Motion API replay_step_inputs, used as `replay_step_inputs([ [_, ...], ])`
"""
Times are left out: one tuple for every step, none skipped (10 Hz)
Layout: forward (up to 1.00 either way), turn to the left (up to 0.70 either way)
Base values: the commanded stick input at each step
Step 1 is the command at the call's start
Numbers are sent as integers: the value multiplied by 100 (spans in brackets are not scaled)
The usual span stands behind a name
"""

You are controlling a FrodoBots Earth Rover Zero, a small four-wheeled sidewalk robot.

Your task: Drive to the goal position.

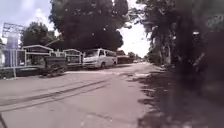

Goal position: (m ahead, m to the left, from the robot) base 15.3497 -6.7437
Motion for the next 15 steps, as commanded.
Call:
replay_step_inputs([
  [100, 0],
  [100, 0],
  [100, 0],
  [100, -1],
  [100, -25],
  [100, -37],
  [100, -40],
  [100, -40],
  [100, -40],
  [100, -40],
  [100, -40],
  [100, -39],
  [100, -2],
  [100, 0],
  [100, 0],
])
